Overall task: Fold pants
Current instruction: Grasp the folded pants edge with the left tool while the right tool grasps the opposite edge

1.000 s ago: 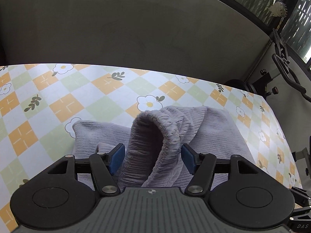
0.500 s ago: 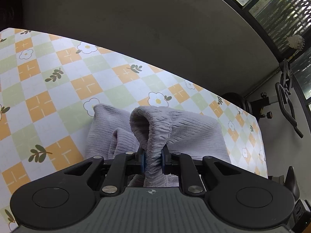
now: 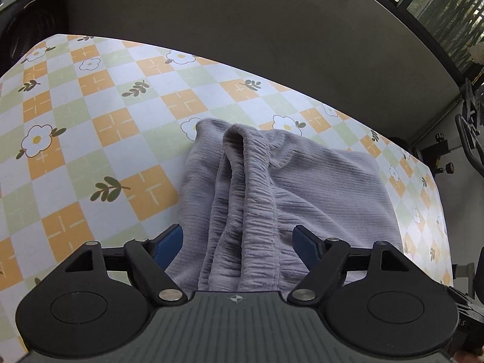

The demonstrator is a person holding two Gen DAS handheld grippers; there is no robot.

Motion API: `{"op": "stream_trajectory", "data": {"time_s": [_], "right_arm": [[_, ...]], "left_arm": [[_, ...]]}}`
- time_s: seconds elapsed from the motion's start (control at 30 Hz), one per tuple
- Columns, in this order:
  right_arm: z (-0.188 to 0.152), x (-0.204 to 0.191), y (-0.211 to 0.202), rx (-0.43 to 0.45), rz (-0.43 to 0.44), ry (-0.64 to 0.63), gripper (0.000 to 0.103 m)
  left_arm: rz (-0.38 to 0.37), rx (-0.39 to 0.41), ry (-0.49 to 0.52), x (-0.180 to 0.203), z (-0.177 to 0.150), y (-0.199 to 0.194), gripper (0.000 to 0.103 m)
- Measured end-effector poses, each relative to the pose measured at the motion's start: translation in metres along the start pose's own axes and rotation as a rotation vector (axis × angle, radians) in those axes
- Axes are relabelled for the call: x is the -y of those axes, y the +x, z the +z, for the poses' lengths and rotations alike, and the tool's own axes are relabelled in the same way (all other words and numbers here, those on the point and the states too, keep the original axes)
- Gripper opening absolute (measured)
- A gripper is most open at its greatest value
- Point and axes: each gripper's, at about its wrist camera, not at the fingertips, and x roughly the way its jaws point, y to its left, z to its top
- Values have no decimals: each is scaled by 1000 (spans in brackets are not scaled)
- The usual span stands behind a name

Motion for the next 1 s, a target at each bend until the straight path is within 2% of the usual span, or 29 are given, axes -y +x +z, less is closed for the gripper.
{"op": "stream_trajectory", "data": {"time_s": [0.07, 0.17, 0.27, 0.3, 0.33, 0.37, 0.4, 0.43, 0.5, 0.57, 0.67, 0.8, 0.9, 1.0], "right_arm": [[-7, 3, -3, -36, 17, 1, 63], [-18, 0, -8, -70, 26, -23, 63], [-27, -3, -4, -97, 8, -52, 63], [-28, -3, -3, -98, 10, -48, 62], [-28, -3, -2, -96, 22, -43, 51], [-27, -3, -2, -96, 20, -45, 23], [-26, -4, -3, -94, 8, -58, 15], [-25, -4, -7, -79, 20, -70, 14], [-24, -4, -15, -58, 42, -80, 12], [-25, -4, -16, -78, 60, -90, 11], [-34, -7, -4, -129, 55, -113, 11], [-35, -4, 0, -132, 61, -84, 11], [-30, 3, -5, -137, 77, -59, 19], [-22, 10, -13, -116, 83, -38, 29]], "left_arm": [[29, -15, 25, 5, -16, -1, 79], [48, -39, 22, 6, -37, 2, 77], [50, -34, -2, 5, -45, 7, 60], [59, -23, -3, 5, -45, 8, 51], [53, -22, -3, 3, -45, 7, 43], [47, -16, 3, 3, -44, 3, 42], [46, -7, 16, 3, -44, -1, 39], [37, 6, 23, 4, -43, -8, 34], [22, 31, 22, 4, -41, -20, 34], [20, 52, 12, 1, -42, -27, 33], [42, 12, -28, -10, -51, -13, 33], [64, 25, -7, -12, -60, 0, 36], [57, -8, -23, -14, -52, 3, 49], [83, -17, -7, -13, -45, -1, 74]]}}
